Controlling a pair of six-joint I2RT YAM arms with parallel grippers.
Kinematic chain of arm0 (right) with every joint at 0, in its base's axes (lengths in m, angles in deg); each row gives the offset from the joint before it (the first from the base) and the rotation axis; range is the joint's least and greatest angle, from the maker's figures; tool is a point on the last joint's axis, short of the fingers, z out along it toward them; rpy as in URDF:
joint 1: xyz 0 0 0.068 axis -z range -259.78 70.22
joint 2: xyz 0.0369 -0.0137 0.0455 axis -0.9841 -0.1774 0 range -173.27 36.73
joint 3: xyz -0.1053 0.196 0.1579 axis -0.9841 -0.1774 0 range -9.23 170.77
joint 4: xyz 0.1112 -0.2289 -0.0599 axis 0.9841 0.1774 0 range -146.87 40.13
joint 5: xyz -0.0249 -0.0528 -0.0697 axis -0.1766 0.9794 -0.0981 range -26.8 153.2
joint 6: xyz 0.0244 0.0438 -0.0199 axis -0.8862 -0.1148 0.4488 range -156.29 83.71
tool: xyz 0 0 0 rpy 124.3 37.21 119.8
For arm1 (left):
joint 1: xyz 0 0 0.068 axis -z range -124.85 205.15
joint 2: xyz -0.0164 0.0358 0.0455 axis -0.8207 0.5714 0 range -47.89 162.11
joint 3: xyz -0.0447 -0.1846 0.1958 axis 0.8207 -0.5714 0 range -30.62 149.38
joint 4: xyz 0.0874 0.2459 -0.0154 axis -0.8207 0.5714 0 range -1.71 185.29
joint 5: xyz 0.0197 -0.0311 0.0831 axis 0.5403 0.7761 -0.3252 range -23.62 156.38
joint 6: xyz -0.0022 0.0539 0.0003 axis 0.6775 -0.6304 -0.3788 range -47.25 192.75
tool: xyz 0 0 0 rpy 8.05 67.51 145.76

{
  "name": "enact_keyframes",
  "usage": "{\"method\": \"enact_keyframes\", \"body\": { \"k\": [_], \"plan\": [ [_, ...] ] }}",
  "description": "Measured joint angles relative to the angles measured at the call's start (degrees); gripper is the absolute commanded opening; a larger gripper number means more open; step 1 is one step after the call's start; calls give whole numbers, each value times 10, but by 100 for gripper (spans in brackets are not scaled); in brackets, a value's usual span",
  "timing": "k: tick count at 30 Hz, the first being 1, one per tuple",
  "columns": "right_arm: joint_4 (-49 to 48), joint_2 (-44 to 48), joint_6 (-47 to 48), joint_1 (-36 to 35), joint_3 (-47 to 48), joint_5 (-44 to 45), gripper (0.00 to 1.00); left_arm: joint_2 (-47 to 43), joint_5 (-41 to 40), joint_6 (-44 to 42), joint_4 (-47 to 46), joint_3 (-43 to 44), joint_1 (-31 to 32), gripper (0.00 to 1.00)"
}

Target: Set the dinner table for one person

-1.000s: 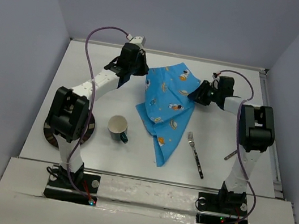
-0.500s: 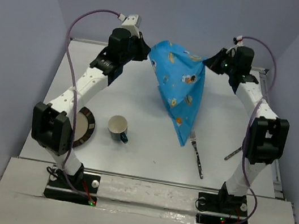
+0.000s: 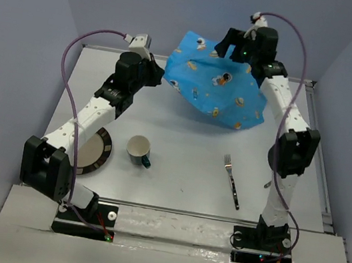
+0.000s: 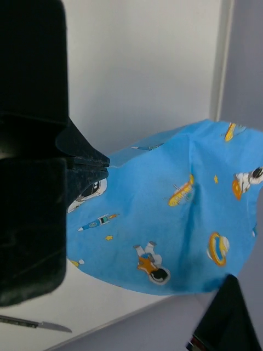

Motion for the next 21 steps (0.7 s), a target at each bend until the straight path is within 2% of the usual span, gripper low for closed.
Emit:
{"method": "enact_keyframes", "body": {
  "k": [3, 6, 10, 14, 18, 21],
  "plan": [
    [50, -64, 17, -19, -22, -7, 100, 4, -10, 1, 9, -35, -17, 0],
    [99, -62, 31, -26, -115, 1, 95, 0, -35, 0, 9, -67, -29, 0],
    [71, 54, 24, -13, -322, 18, 88, -2, -44, 1, 10, -83, -34, 0],
    [14, 190, -6, 18, -464, 38, 78, -10, -44, -2, 9, -83, -33, 0],
    [-56, 275, -40, 43, -574, 73, 78, -36, -47, -3, 1, -99, -33, 0],
    [-74, 268, -56, 58, -626, 80, 83, -51, -46, -2, 1, -111, -33, 0]
  ]
}}
